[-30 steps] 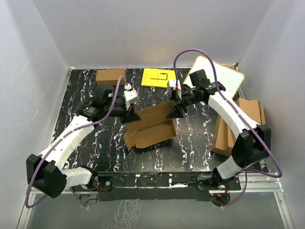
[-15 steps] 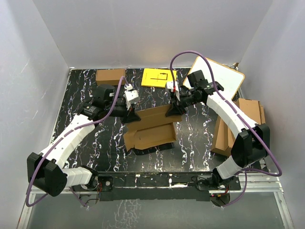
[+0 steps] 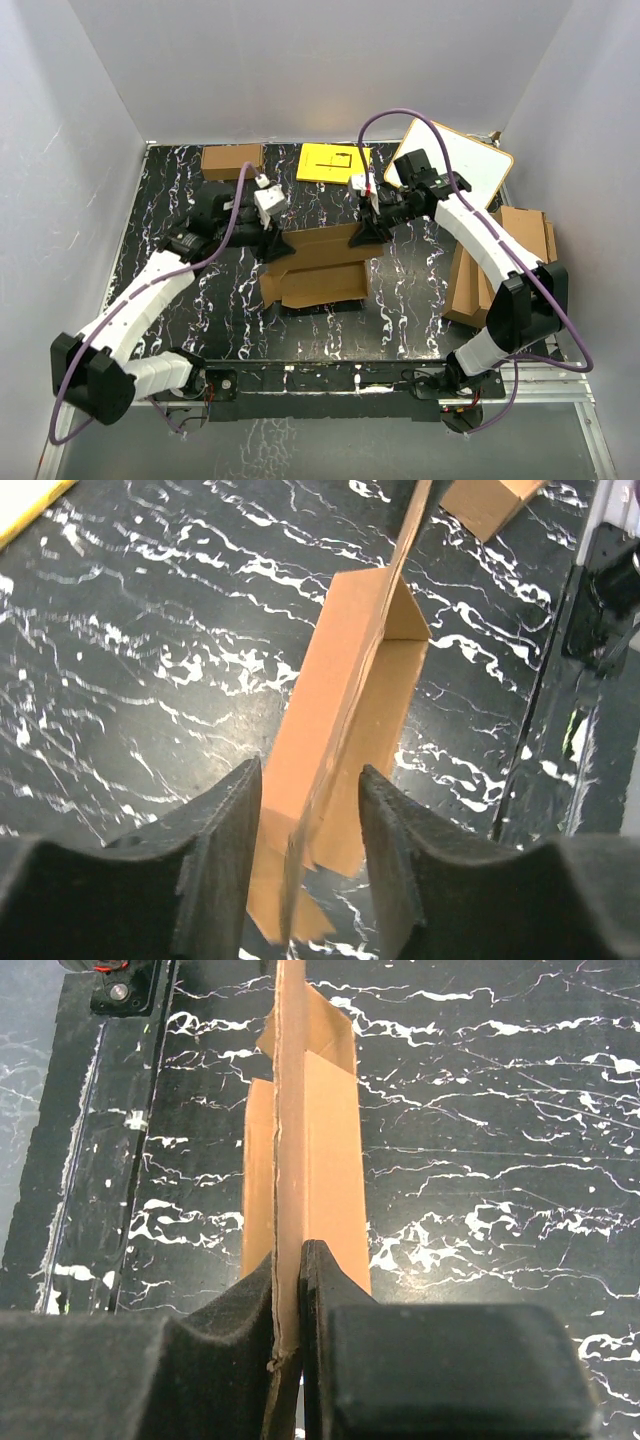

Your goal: Fold the paper box

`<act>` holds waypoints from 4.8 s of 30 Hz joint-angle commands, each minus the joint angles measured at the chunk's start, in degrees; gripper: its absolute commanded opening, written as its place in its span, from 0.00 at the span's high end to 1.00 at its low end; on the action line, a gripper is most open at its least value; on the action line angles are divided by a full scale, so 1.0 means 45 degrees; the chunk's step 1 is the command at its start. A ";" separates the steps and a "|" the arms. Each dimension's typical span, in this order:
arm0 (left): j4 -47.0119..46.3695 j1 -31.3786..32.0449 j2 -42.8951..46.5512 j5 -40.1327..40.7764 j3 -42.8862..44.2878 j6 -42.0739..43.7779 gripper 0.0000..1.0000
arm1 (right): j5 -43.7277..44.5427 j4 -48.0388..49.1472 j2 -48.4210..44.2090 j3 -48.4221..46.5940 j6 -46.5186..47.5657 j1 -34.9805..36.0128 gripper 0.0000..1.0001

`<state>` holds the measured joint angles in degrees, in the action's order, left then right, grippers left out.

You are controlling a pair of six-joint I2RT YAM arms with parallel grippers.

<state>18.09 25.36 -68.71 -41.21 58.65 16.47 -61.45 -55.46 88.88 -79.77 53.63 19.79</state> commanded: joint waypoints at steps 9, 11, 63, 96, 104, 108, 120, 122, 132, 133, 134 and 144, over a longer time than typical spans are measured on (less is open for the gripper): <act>-0.5707 -0.0128 0.7919 0.5397 -0.6347 -0.8178 0.27 | -0.2061 0.1498 -0.1879 0.2238 0.0646 -0.1779 0.92; -0.5720 -0.0129 0.8394 0.5733 -0.7154 -0.9258 0.33 | -0.2422 0.1610 -0.1801 0.2431 0.0614 -0.2070 0.92; -1.4688 0.1302 -0.0952 0.5032 -0.8947 -1.4285 0.91 | -0.3322 0.3924 -0.1646 0.4083 -0.1314 -0.2389 0.92; -1.8065 0.1316 -0.2529 0.5296 -0.9603 -1.6602 0.89 | -0.3209 0.5070 -0.1578 0.4689 -0.2308 -0.2460 0.92; -1.7518 0.1305 -0.2230 0.5292 -0.9772 -1.6282 0.89 | -0.3117 0.5114 -0.1592 0.4699 -0.2330 -0.2502 0.92; -1.6552 0.1315 -0.1527 0.5550 -0.9826 -1.5849 0.88 | -0.3121 0.5136 -0.1622 0.4708 -0.2344 -0.2558 0.92; -1.6378 0.1316 -0.1472 0.5405 -0.9671 -1.5690 0.88 | -0.2950 0.5225 -0.1589 0.4755 -0.2417 -0.2588 0.92; -1.5938 0.1316 -0.1194 0.5451 -0.9672 -1.5478 0.88 | -0.2782 0.5408 -0.1617 0.4805 -0.2561 -0.2592 0.92; -1.1506 0.1316 0.1451 0.5681 -0.9529 -1.4007 0.86 | -0.2419 0.5538 -0.1666 0.4882 -0.2601 -0.2622 0.92; -1.1117 0.1316 0.1717 0.5708 -0.9505 -1.3906 0.85 | -0.2419 0.5529 -0.1656 0.4892 -0.2601 -0.2626 0.92; -1.0695 0.1316 0.1961 0.5768 -0.9473 -1.3805 0.85 | -0.2409 0.5538 -0.1657 0.4894 -0.2583 -0.2621 0.92; -0.6202 0.1297 0.3386 0.6610 -0.8204 -1.2476 0.86 | -0.2465 0.5528 -0.1673 0.4913 -0.2542 -0.2631 0.92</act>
<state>-20.05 30.98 -55.70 -13.45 17.61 -43.00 -72.05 -32.29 82.24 -58.33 41.45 8.16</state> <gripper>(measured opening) 0.147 0.098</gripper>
